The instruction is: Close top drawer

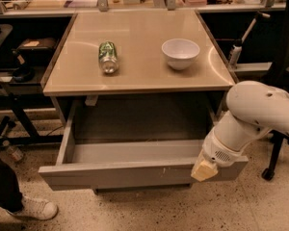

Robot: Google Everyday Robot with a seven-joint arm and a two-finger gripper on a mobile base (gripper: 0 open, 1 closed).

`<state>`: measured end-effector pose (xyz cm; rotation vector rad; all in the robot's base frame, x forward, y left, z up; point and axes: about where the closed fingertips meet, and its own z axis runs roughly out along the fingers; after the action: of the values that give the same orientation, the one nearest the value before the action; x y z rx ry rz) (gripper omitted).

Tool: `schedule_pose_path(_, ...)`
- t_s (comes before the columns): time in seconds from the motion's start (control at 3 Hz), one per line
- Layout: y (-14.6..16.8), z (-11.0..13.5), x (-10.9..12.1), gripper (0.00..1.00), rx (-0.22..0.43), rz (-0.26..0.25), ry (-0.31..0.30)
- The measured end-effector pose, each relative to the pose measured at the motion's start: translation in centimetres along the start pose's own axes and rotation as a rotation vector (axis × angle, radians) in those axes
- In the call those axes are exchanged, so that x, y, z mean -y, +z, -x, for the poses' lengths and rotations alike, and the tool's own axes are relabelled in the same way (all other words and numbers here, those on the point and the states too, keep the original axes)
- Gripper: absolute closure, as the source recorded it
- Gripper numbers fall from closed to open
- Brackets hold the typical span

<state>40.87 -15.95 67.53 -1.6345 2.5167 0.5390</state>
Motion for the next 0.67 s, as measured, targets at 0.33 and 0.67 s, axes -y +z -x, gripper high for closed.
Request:
schedule_pose_path(0.33,0.36,0.81,0.77,1.00,0.000,0.006,-0.007)
schedule_pose_path(0.67,0.36,0.82,0.78,0.81,0.000,0.006,-0.007)
